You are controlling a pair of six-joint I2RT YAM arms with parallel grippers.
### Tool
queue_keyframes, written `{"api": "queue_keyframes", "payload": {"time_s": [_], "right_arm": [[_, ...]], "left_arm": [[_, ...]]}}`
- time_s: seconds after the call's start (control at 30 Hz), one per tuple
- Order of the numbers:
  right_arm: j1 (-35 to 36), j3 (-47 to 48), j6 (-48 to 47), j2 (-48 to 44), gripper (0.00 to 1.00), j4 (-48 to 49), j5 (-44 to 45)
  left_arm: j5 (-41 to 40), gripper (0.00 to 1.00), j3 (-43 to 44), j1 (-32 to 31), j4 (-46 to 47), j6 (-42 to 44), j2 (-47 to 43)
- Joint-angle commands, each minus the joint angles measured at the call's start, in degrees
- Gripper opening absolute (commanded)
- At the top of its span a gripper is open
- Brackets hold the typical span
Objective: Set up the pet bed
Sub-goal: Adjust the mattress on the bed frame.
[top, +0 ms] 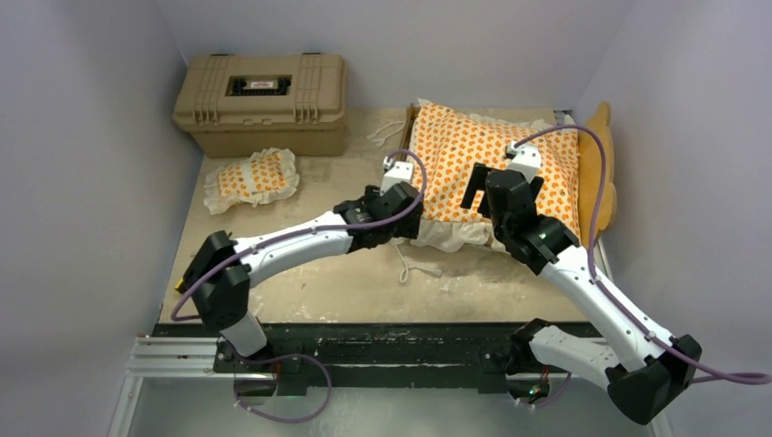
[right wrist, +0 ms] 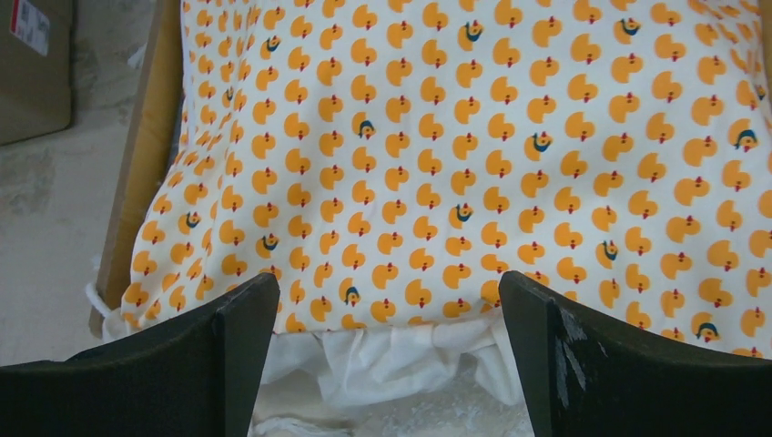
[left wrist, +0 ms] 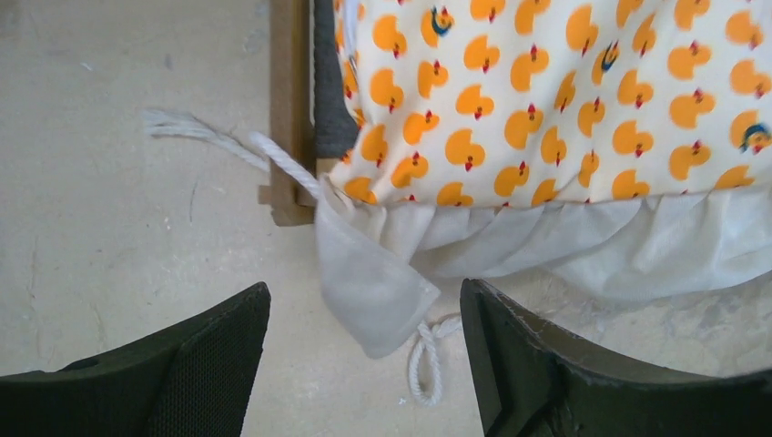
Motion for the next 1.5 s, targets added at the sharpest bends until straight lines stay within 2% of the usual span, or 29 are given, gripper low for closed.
{"api": "queue_keyframes", "payload": {"time_s": [0.0,0.23,0.3,0.33,0.43,0.47,0.73,0.93,1.03,1.13,1.27,1.37,1.47], "right_arm": [[-0.83,1.18,0.42,-1.99,0.95,-0.43,4.42],[-1.1,-0.77,1.22,-3.19,0.95,-0.44,3.06],[-1.18,-0.98,1.36,-3.14,0.95,-0.32,2.78],[-1.18,-1.07,1.37,-3.15,0.95,-0.28,2.73],[-1.28,-1.1,1.05,-3.4,0.95,-0.19,2.8],[-1.33,-1.1,0.88,-3.48,0.95,-0.14,2.89],[-2.13,-1.07,1.32,-2.22,0.96,-2.64,0.88],[-3.26,0.25,4.35,-0.56,0.98,-6.92,-3.27],[-3.61,1.34,7.81,0.57,0.99,-10.51,-5.08],[-3.64,0.55,15.17,1.64,0.98,-15.44,-7.18],[-3.64,-4.99,24.08,-1.18,0.89,-16.3,-10.94],[-3.68,-8.49,28.44,-3.25,0.78,-15.37,-10.27],[-3.66,-9.79,31.53,-3.32,0.72,-15.68,-9.02]], "left_arm": [[-7.6,0.74,2.06,-3.44,-2.1,-5.43,4.73],[-10.62,0.67,1.31,-4.31,-0.02,-7.33,8.53],[-10.87,0.62,1.6,-4.56,0.31,-7.37,8.95],[-11.06,0.53,1.59,-4.6,0.19,-7.33,8.93],[-12.21,0.11,1.13,-4.69,-0.98,-7.48,7.57],[-12.61,0.0,0.69,-4.69,-1.39,-7.5,6.78],[-15.87,0.0,-0.55,-4.2,-5.82,-6.14,-1.25],[-13.45,0.0,-0.88,0.27,-5.36,-3.02,-2.85],[-9.76,0.0,-0.59,2.48,-4.18,-1.45,-1.96],[-8.57,0.0,-0.67,3.13,-3.24,-0.43,-1.74],[-6.86,0.0,-2.34,3.39,-0.82,0.27,-2.45],[-4.97,0.0,-3.48,3.56,1.16,0.79,-2.58],[-3.01,0.0,-3.62,3.66,2.22,1.17,-2.17]]}}
